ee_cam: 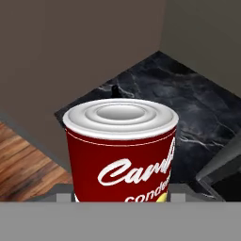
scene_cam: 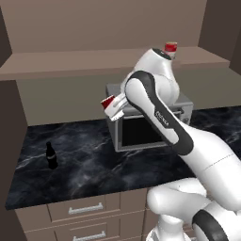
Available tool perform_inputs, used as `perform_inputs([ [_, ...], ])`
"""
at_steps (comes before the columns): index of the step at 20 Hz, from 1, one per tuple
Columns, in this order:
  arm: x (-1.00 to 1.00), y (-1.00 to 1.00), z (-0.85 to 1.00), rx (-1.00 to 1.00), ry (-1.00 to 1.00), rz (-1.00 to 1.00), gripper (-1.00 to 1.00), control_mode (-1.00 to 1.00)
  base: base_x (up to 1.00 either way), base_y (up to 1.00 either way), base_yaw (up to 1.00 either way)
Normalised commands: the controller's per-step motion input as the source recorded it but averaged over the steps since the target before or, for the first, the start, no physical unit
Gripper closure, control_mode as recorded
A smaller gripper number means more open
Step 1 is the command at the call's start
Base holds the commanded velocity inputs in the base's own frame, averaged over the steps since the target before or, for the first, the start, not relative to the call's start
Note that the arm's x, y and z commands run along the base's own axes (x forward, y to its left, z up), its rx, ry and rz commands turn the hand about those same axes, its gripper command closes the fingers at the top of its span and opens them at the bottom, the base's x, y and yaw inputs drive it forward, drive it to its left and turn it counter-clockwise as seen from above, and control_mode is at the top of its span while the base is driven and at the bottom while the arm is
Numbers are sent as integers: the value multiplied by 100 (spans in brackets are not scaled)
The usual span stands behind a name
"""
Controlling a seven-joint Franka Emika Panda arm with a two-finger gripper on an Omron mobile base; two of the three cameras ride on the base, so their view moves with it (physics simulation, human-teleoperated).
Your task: Restock the canned food cabinet by taking the new fresh canned food from the counter and placing it in the cabinet. Then, take the old canned food from the cabinet and place it on the counter.
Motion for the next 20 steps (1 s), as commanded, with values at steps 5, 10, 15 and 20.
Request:
perform_inputs([
  [5, 31, 100, -100, 0, 29, 1, 100, -100, 0, 0, 0],
  [10, 71, 75, -100, -1, 3, 0, 100, -100, 0, 0, 0],
  [15, 10, 31, -100, 15, -4, 0, 100, -100, 0, 0, 0],
  [20, -19, -37, -100, 6, -5, 1, 100, -100, 0, 0, 0],
])
